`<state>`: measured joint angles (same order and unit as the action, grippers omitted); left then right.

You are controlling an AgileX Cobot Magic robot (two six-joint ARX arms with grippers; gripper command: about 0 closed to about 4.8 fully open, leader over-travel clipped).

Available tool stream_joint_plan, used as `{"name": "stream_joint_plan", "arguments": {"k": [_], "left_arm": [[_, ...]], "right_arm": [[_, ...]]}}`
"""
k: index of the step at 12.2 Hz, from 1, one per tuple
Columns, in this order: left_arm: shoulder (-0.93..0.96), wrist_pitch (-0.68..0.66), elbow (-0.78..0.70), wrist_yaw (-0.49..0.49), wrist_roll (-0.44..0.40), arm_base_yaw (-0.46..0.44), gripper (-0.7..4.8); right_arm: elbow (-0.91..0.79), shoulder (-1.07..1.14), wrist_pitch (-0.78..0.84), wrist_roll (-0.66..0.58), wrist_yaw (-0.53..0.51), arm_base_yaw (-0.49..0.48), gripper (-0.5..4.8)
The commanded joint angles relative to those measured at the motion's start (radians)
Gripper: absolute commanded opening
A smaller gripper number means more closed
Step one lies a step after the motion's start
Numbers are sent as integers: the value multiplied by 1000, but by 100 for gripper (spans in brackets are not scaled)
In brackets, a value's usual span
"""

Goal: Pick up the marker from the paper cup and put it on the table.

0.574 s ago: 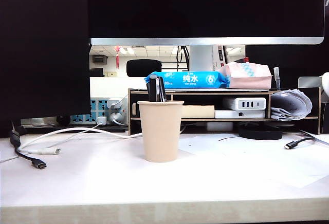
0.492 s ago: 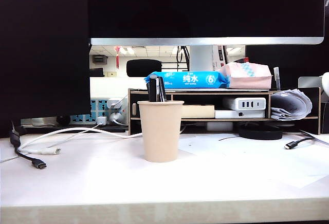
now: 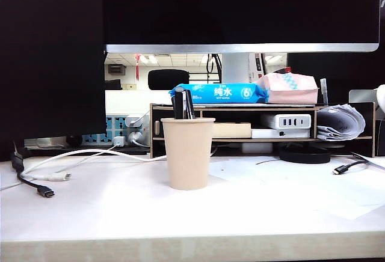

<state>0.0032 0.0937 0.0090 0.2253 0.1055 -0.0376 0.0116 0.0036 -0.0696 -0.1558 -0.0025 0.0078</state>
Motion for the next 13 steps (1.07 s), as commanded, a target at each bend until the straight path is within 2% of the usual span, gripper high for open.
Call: {"name": "stream_joint_plan", "arguments": {"k": [1,4,6,7,12,13], "left_arm": [[0,11,1,3,0,0,-5],[0,11,0,3,-1,2,-5],[0,11,0,-3,-1,42,-5],[0,11,0,-2,-1,226,-5],[0,11,0,-1,0,412,-5],[0,11,0,-1,-1,510,-5]], "right_arm": [[-5,0,14,2,3,0,-5],[-5,0,14,2,3,0,-5],[-5,0,14,2,3,0,-5],[-5,0,23,2,3,0,-5],[-5,0,23,-14,0,1,-5],[-5,0,27,-171,0,2,-5]]}}
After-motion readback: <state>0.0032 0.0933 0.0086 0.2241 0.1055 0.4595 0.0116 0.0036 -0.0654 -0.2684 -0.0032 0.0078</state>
